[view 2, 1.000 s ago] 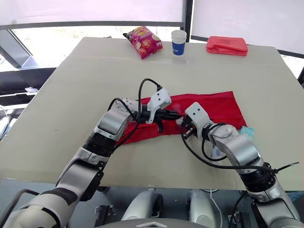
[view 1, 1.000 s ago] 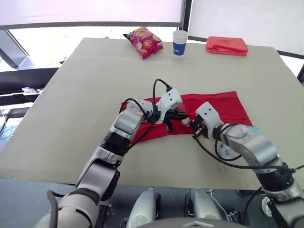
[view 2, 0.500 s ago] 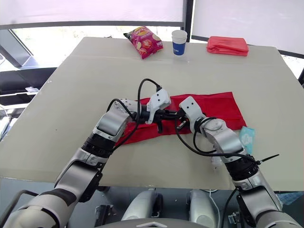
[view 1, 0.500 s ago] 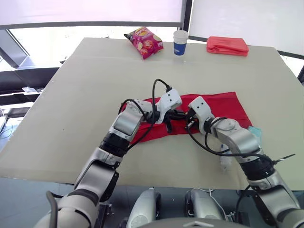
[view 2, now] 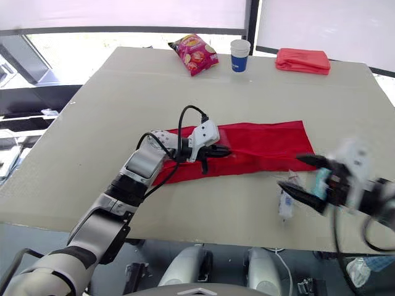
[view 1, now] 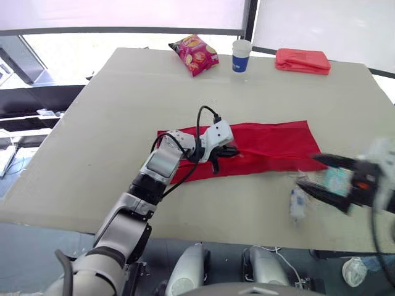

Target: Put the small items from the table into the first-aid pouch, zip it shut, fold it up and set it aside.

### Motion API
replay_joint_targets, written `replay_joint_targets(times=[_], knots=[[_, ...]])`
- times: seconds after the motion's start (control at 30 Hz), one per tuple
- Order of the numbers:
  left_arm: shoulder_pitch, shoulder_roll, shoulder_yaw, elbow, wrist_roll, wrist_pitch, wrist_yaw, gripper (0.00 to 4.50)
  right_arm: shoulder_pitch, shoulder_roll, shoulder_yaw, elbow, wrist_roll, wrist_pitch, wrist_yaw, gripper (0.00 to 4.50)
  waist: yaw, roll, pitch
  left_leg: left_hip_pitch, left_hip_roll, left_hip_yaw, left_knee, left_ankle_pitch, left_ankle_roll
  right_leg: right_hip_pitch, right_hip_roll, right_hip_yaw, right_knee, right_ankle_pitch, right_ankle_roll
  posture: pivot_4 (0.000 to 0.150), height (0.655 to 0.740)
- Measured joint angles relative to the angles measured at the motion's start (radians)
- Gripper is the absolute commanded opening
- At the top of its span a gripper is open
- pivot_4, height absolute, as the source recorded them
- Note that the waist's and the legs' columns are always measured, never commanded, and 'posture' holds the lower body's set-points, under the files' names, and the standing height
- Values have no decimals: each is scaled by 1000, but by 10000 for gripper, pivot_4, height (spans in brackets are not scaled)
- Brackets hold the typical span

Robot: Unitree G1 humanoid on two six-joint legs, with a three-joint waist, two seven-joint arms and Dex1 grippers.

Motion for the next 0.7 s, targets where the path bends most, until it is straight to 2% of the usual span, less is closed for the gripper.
replay_joint_targets(times=[0.1,0.13,0.2,0.37,0.57,0.63,0.7], knots=[[-9,-1,0,25,1,-20,-3,0,134,-16,-158,39,-8,-31,106,44184,0,0,0,1,0,0,0,0,0,1,0,0,0,0,0,1500,7400],[-17,-7,0,33,1,-30,-4,0,232,-14,-246,62,-25,-48,168,44184,1,0,0,1,0,0,0,0,0,1,0,0,0,0,0,1500,7400],[-21,-5,1,47,1,-44,-5,0,336,10,-323,107,-51,-74,224,44184,3,-1,0,1,0,-1,0,0,0,1,0,0,-1,0,0,1500,7400],[-21,-8,1,65,4,-52,-8,0,394,43,-399,185,-58,-124,262,44184,-1,-1,0,1,2,0,0,0,0,1,-3,1,-3,0,0,1500,7400],[-21,-13,1,66,4,-52,-8,0,389,112,-331,52,37,-38,121,44184,1,-1,0,0,3,-1,0,0,0,1,-5,-1,-3,0,0,1500,7400],[-22,-17,1,66,4,-53,-8,0,391,213,-190,-93,97,40,-44,44184,2,-1,0,0,4,-2,-1,0,0,1,-6,-2,-3,0,0,1500,7400],[-22,-17,1,64,4,-52,-8,0,393,256,-103,-169,114,75,-145,44184,3,3,-1,-1,3,-1,-1,0,0,0,-8,-2,-3,0,0,1500,7400]])
